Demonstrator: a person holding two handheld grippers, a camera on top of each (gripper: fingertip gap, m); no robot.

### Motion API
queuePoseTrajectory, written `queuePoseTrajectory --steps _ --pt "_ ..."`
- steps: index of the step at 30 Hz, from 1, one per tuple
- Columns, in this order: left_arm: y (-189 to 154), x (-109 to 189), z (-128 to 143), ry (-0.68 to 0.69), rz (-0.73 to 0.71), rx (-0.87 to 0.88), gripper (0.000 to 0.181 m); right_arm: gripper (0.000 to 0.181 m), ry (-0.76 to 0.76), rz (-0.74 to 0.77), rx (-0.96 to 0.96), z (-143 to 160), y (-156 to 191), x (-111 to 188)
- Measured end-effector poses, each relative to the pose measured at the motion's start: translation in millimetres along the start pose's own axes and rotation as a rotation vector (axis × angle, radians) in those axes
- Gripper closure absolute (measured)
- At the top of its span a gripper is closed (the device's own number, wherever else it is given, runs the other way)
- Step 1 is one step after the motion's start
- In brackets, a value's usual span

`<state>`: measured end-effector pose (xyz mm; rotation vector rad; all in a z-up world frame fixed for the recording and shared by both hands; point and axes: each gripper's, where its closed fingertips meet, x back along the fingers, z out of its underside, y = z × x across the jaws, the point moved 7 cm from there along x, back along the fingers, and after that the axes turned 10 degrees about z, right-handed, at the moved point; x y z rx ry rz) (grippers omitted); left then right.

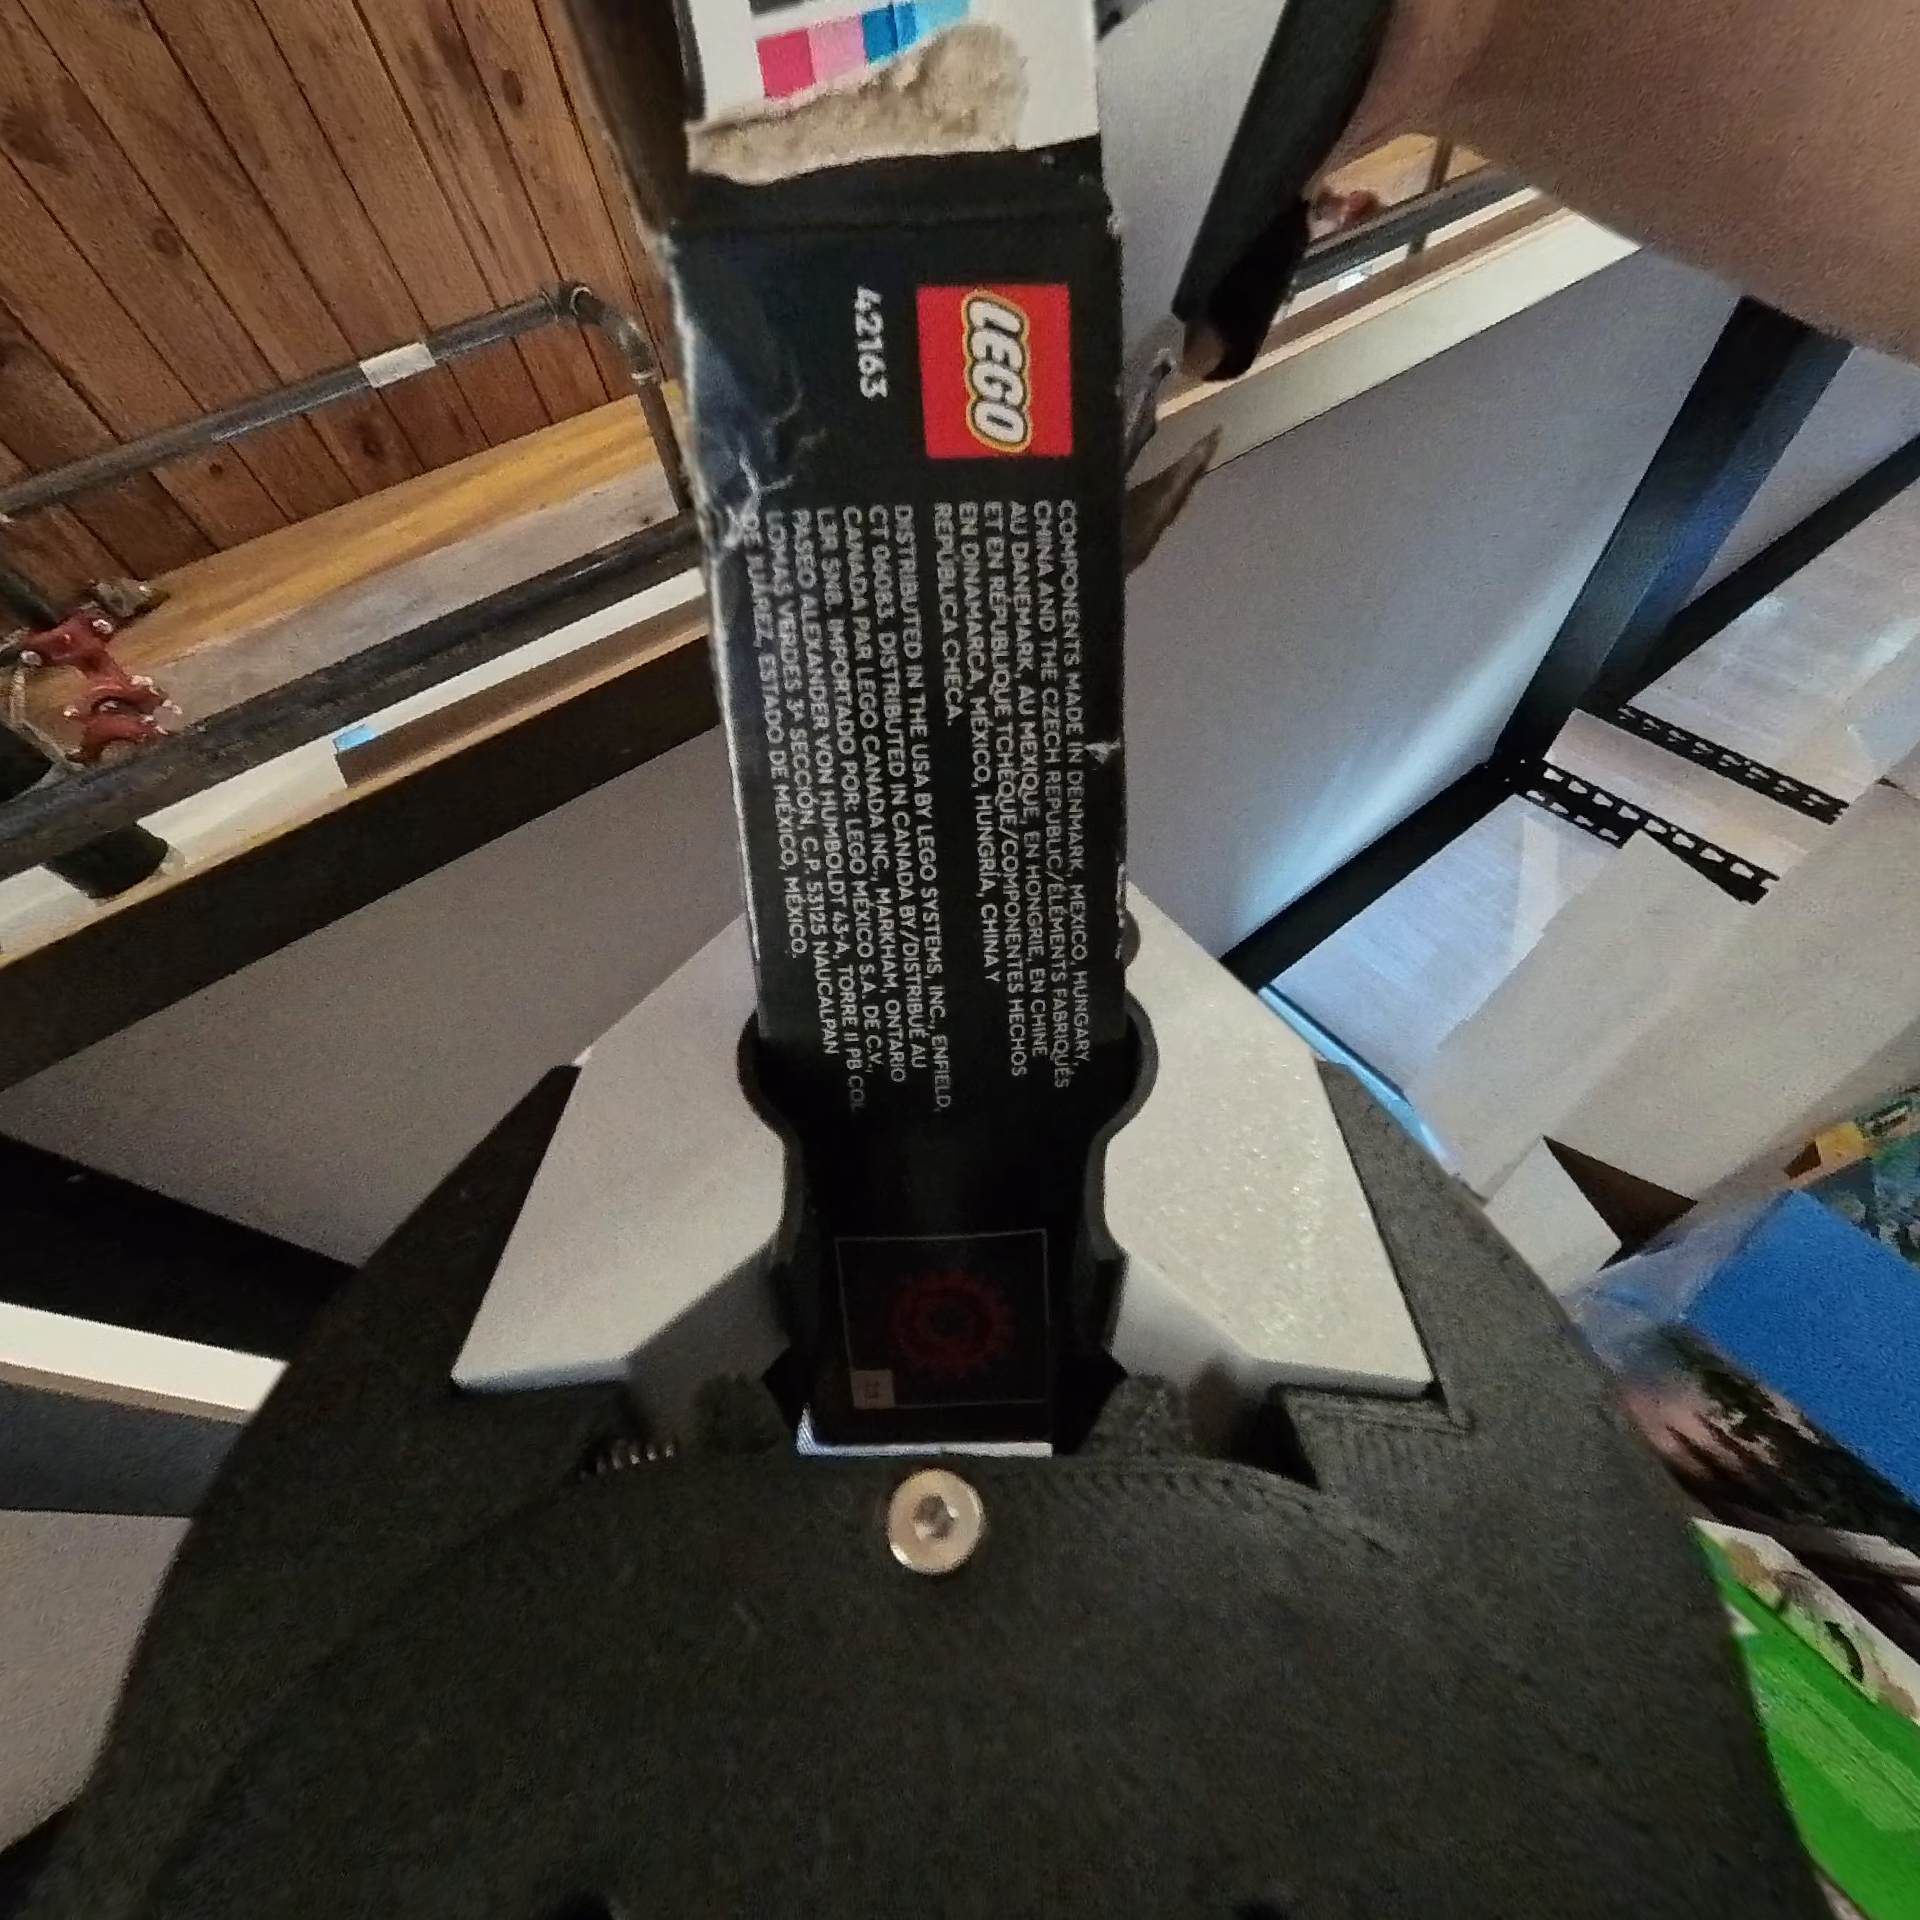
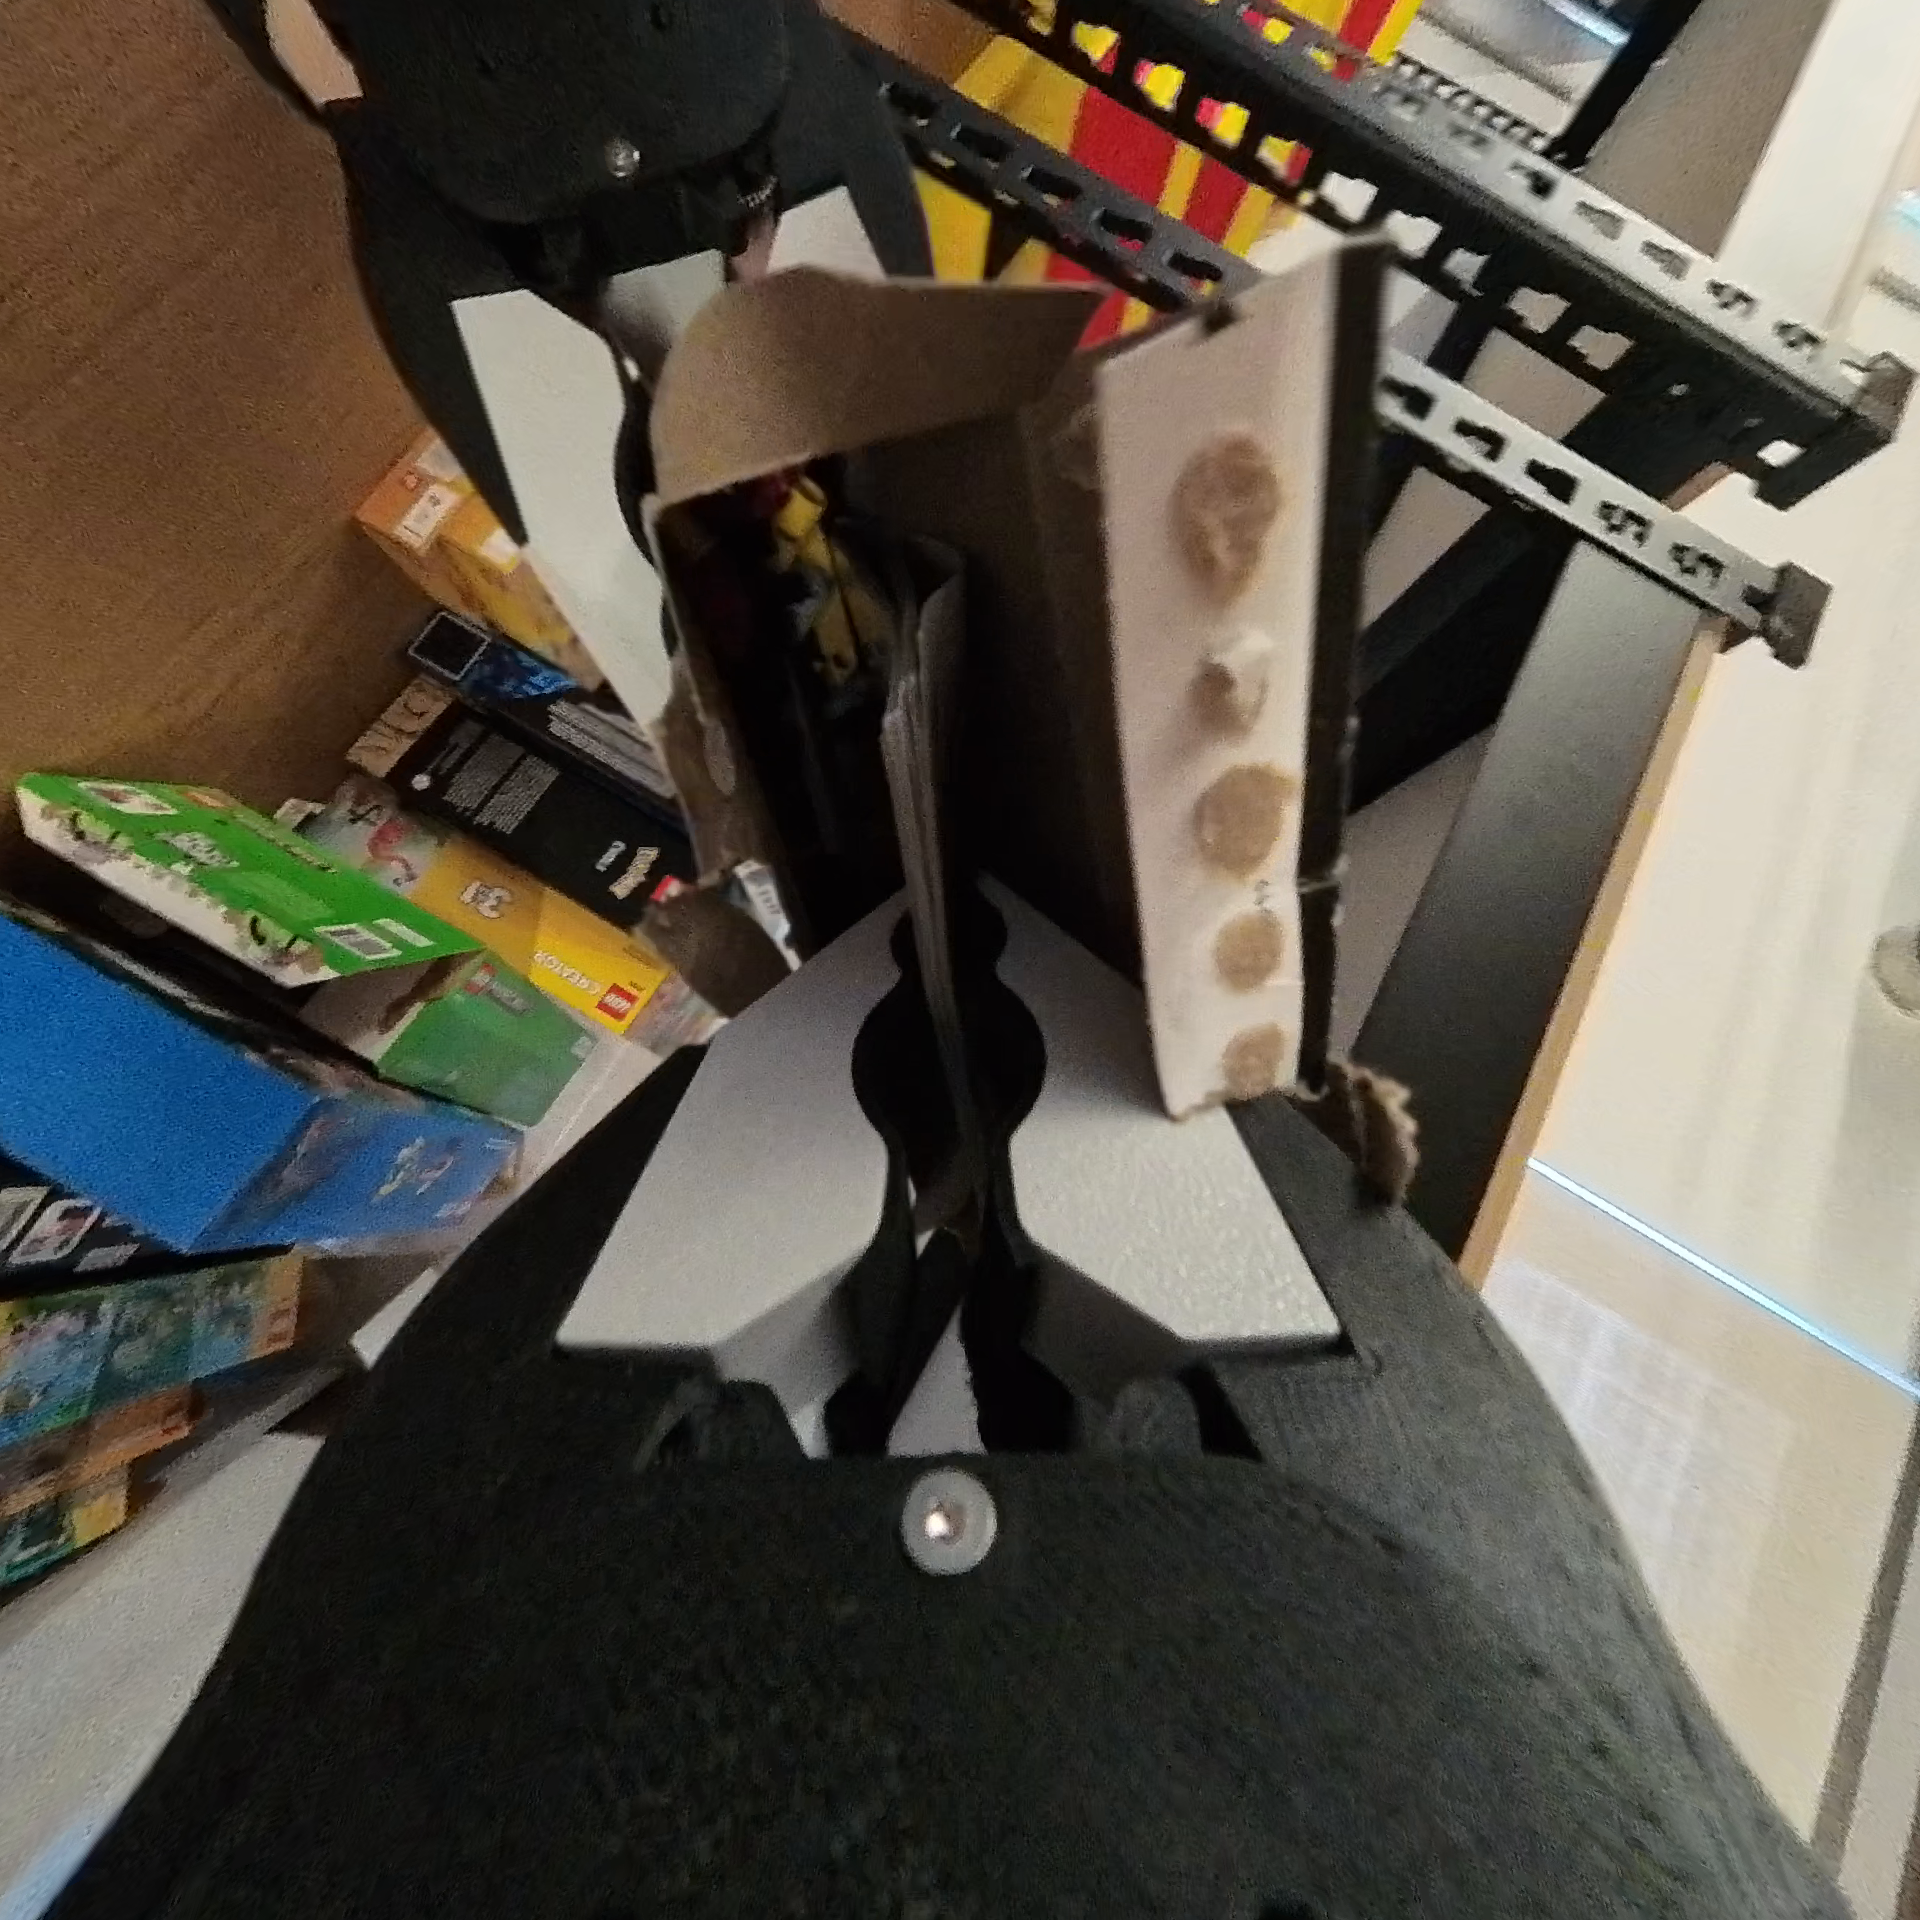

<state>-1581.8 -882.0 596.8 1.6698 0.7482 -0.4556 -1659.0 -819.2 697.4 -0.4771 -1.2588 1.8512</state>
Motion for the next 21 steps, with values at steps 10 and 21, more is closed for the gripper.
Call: queuePoseTrajectory --steps 10,21 --pt "-1.7 15.2 4.5 0.012 -0.010 0.015 0.128 0.176 0.006 -0.104 -0.004 -9.4 -0.7 -10.5" --pt "1.1 22.3 -0.6 0.005 -0.002 -0.005 0.129 0.177 0.084 -0.079 0.092 -20.7 1.9 -6.3"
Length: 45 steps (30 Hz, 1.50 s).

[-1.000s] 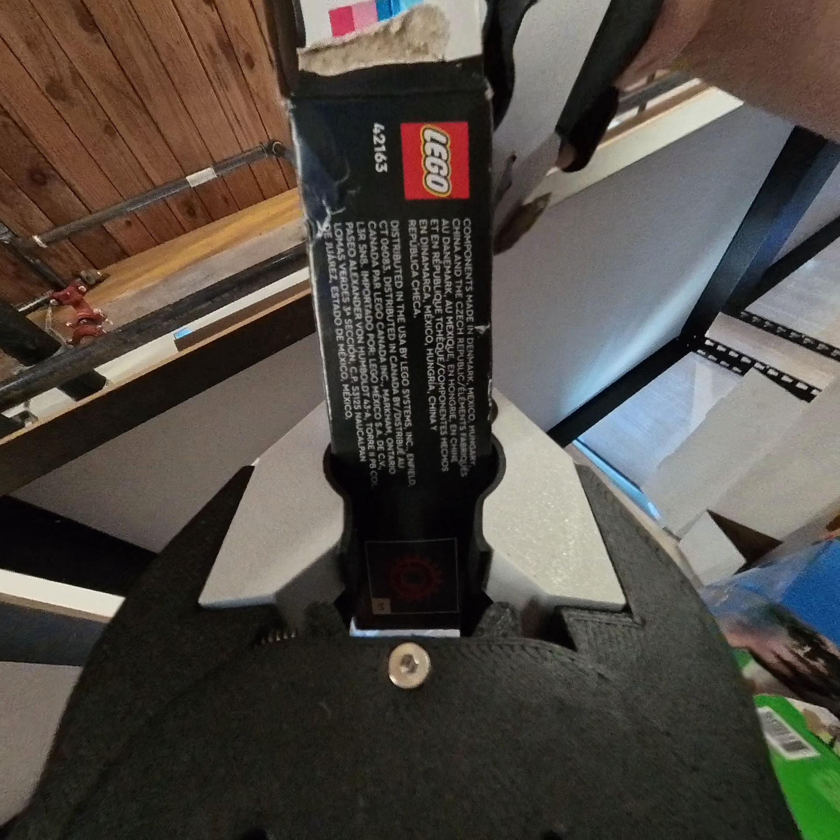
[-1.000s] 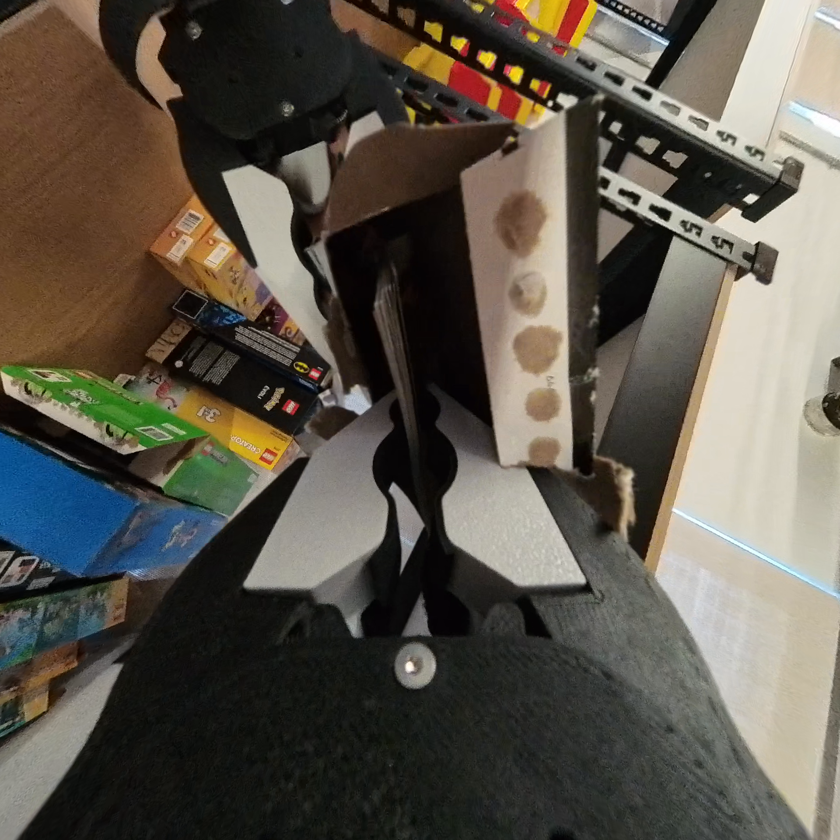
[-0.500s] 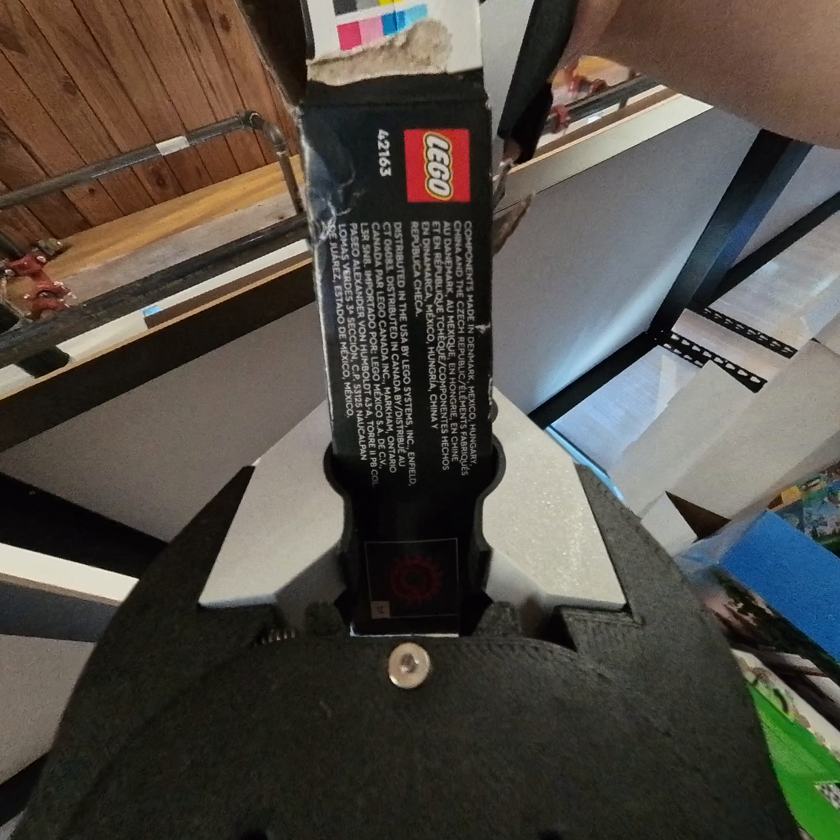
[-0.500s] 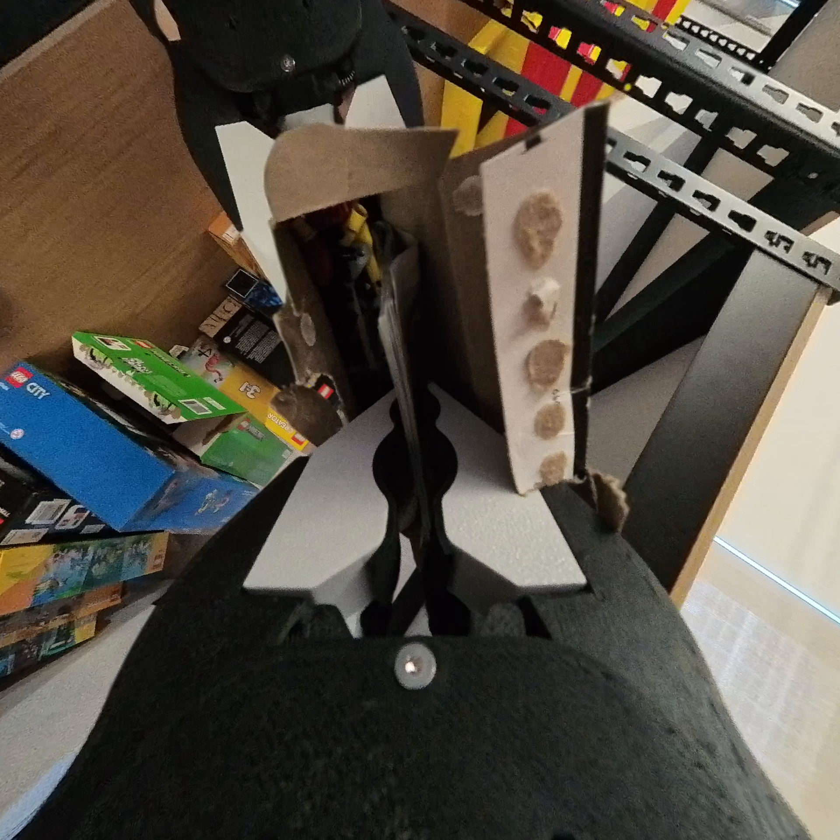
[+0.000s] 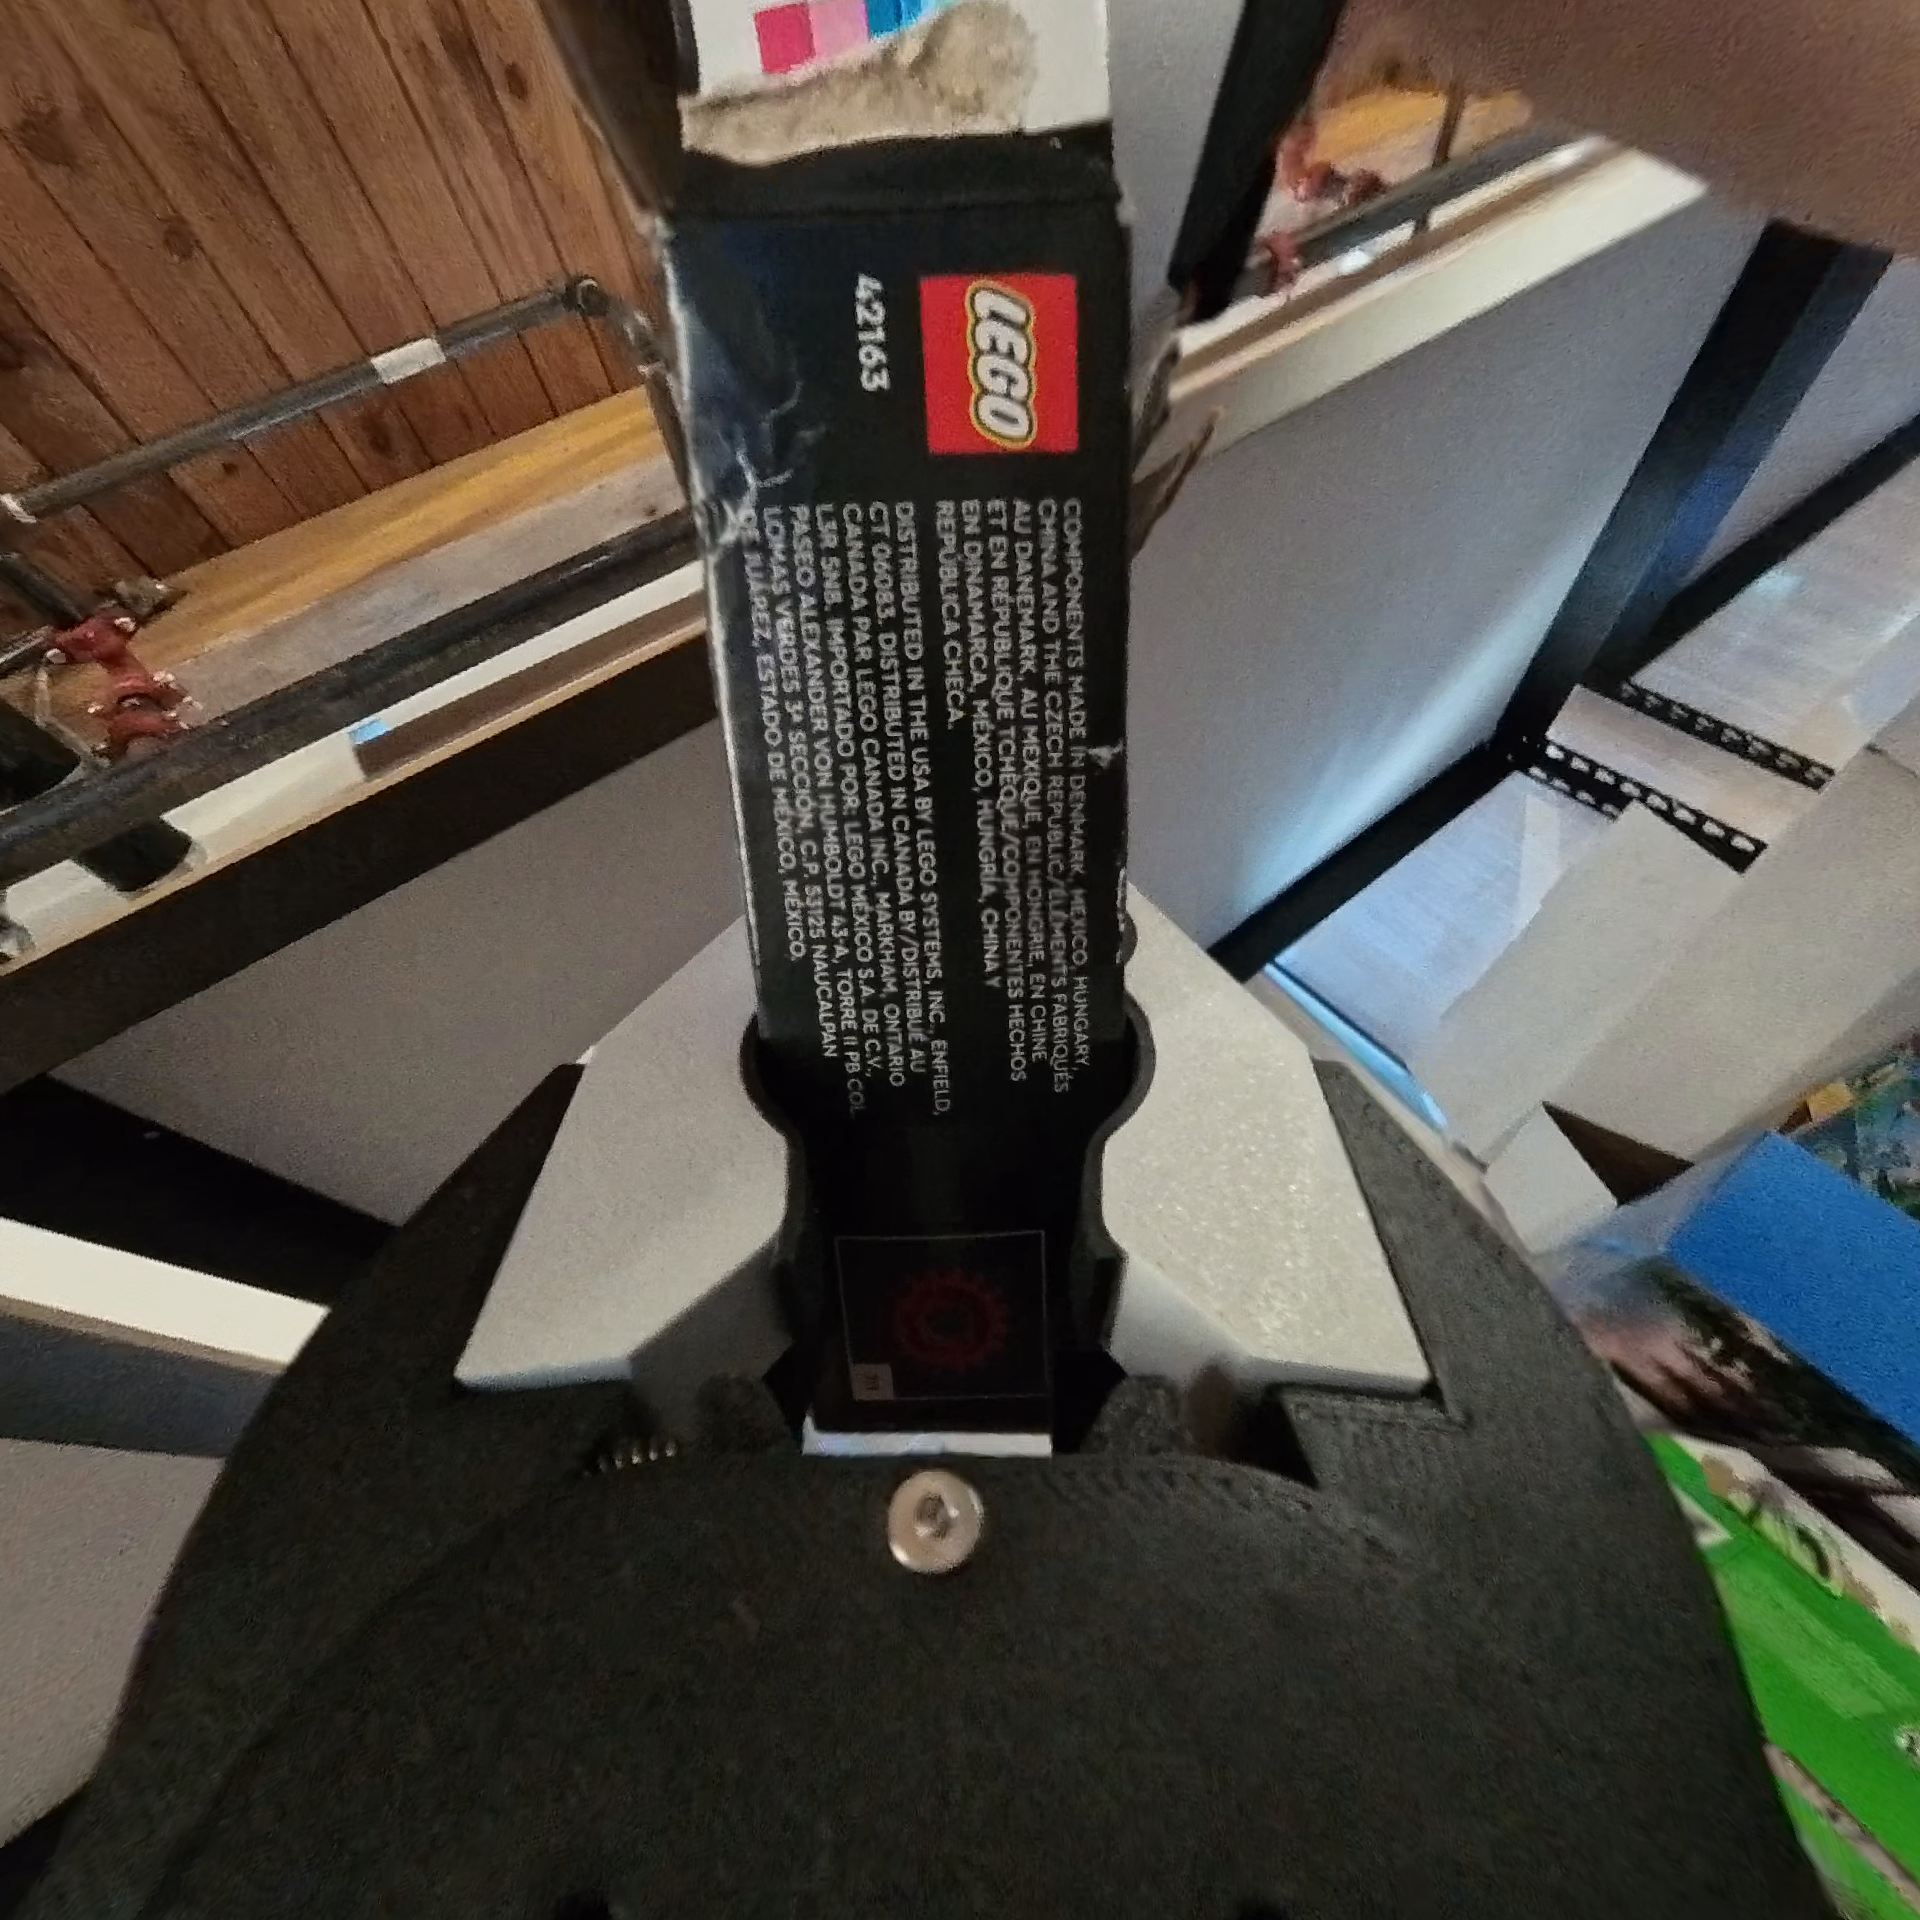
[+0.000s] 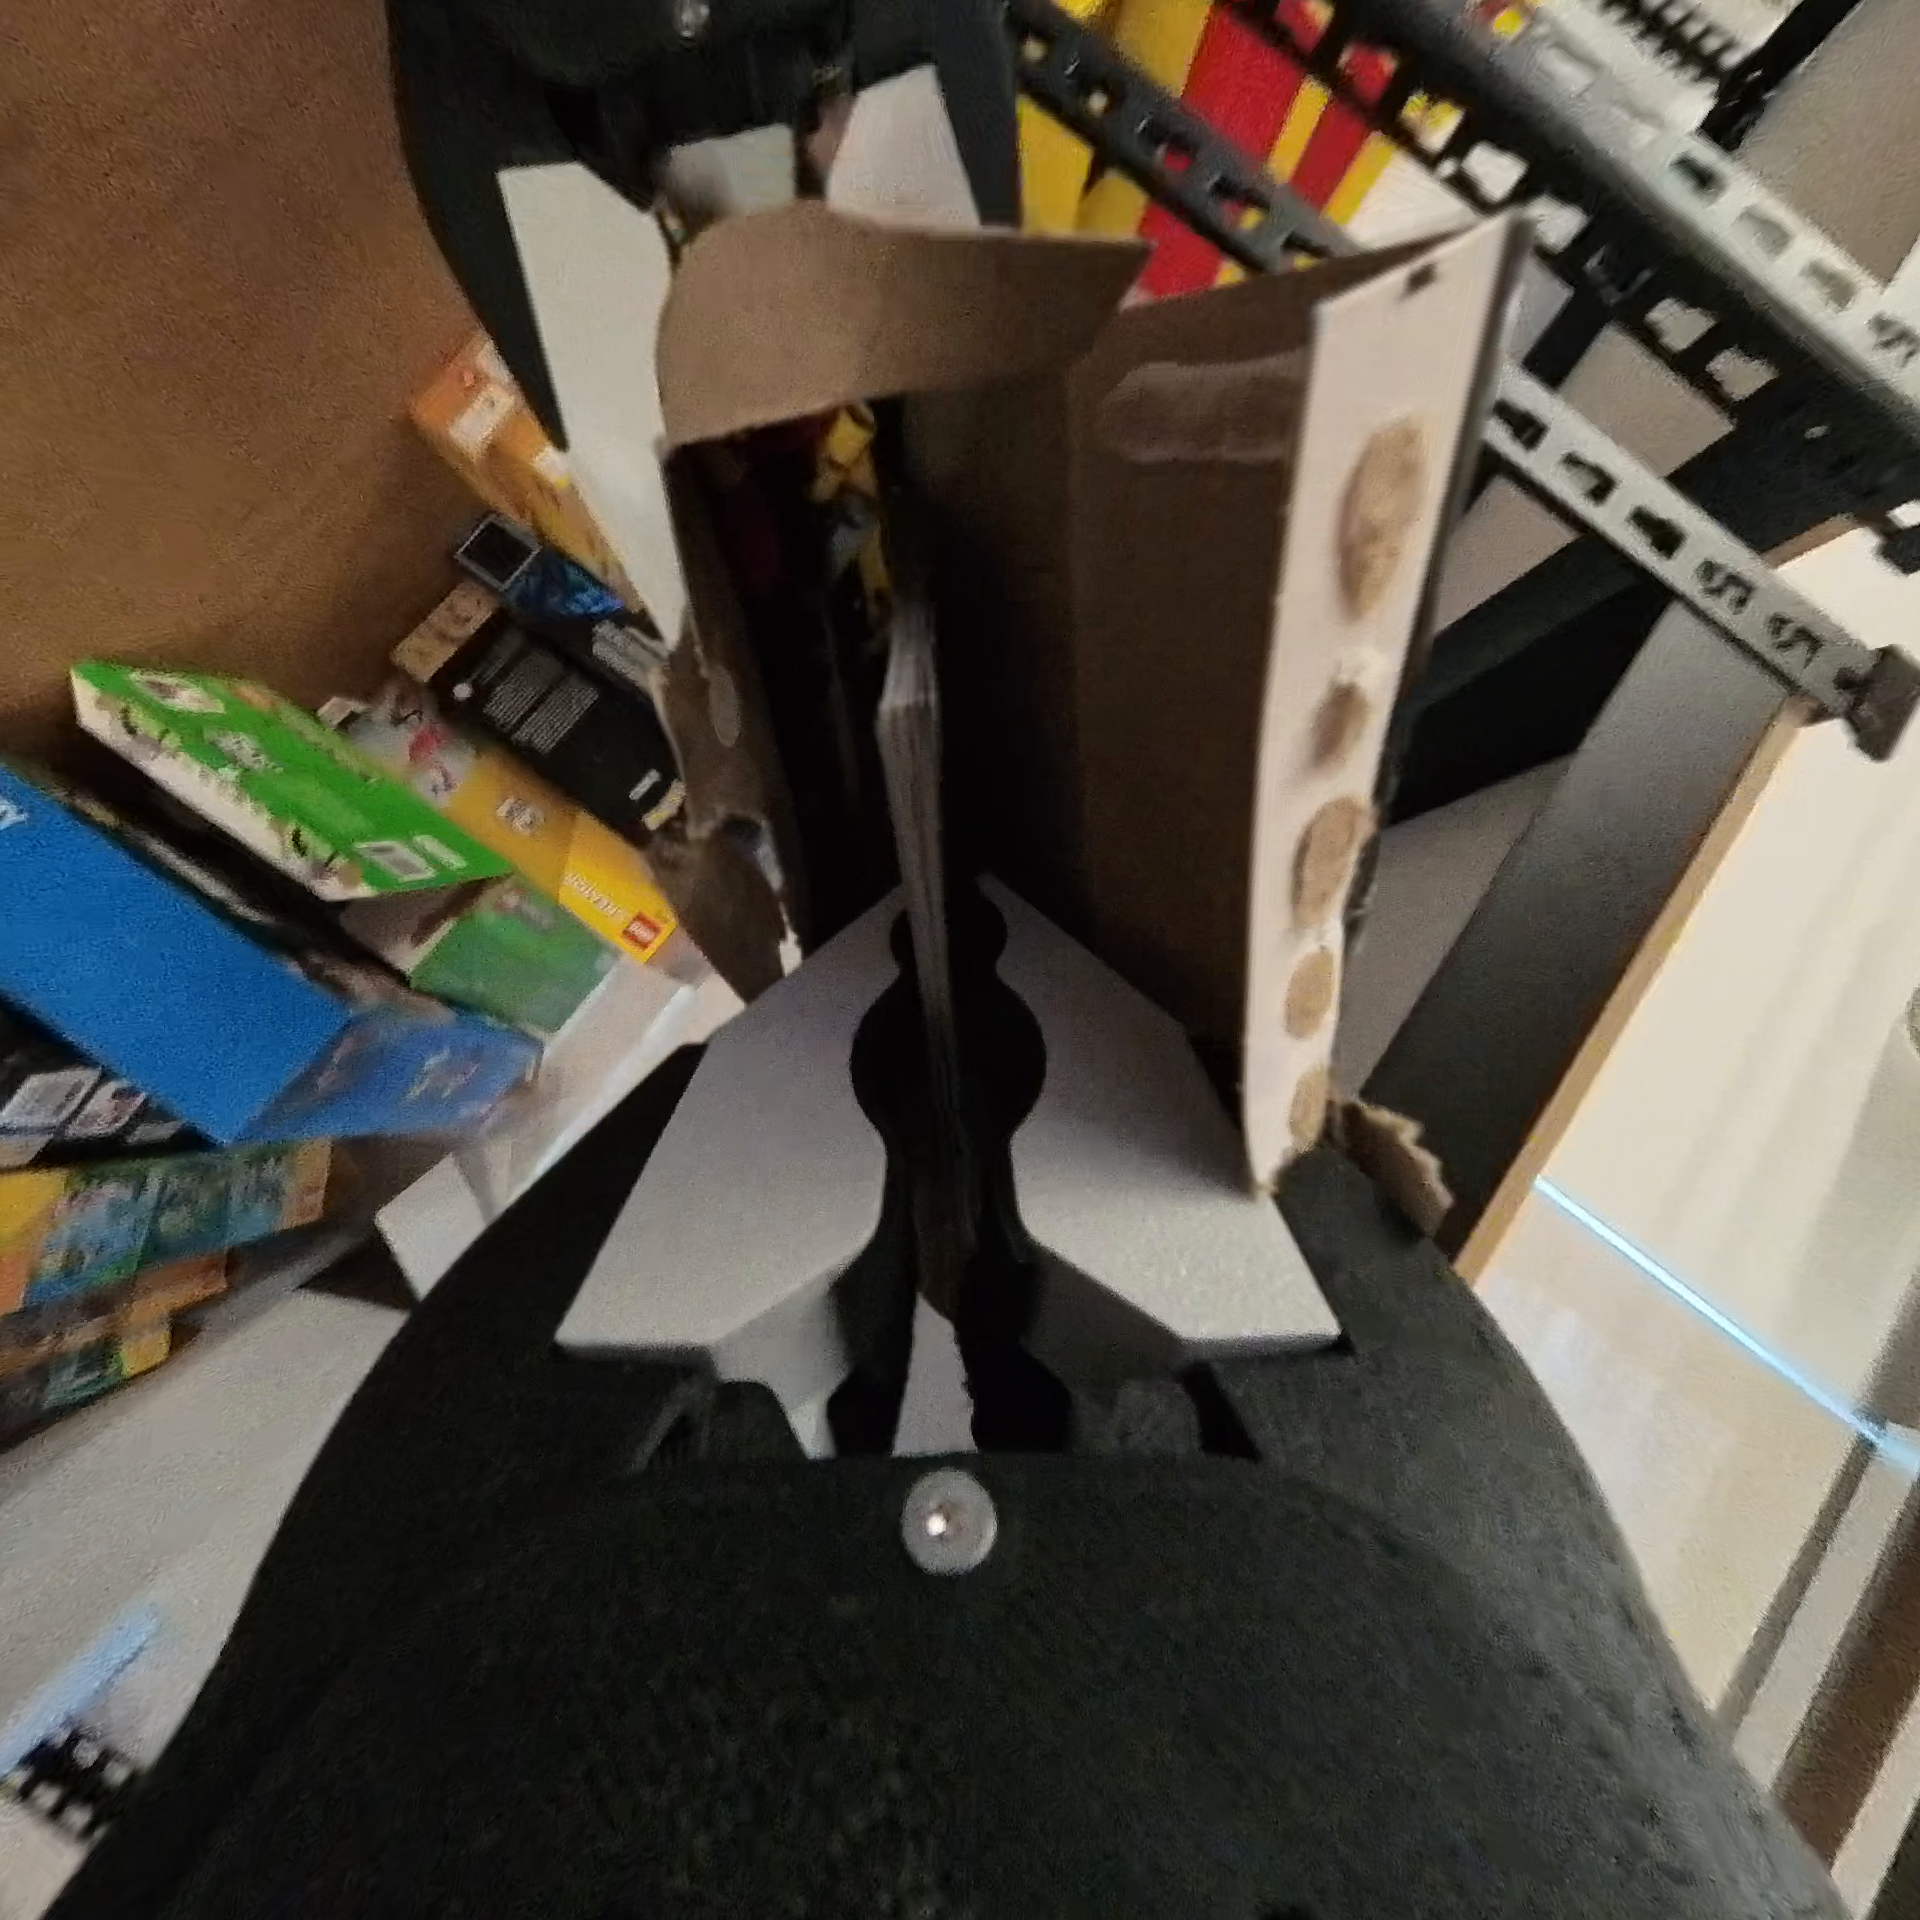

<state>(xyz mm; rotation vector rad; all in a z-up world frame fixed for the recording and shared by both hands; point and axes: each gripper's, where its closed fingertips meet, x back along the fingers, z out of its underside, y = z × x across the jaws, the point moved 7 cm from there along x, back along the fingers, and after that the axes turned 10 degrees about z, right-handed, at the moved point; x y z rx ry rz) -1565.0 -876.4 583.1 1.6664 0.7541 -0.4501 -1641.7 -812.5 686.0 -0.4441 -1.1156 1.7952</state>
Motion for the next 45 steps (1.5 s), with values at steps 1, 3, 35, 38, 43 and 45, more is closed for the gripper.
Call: queuePoseTrajectory --steps 1,3,35,38,43,45 --pt "-0.8 -0.9 1.2 0.009 0.008 -0.010 0.129 0.176 0.011 -0.015 -0.002 0.0 1.2 0.9" --pt "-3.7 -2.6 0.7 0.005 0.019 -0.013 0.129 0.176 0.039 -0.022 0.001 -0.9 2.3 3.5" --pt "17.3 -26.6 10.8 -0.102 -0.039 -0.108 0.129 0.179 0.113 0.111 -0.133 12.9 -28.4 17.9" --pt "14.0 -24.8 -1.5 -0.138 -0.033 -0.120 0.129 0.181 0.055 0.138 -0.085 1.4 -21.7 25.6" --pt "12.9 -19.3 7.2 -0.128 -0.012 -0.106 0.129 0.179 0.041 0.123 -0.137 4.3 -17.3 20.6" --pt "8.4 -15.7 7.0 -0.134 -0.011 -0.117 0.129 0.180 0.019 0.119 -0.156 0.7 -14.6 21.1"
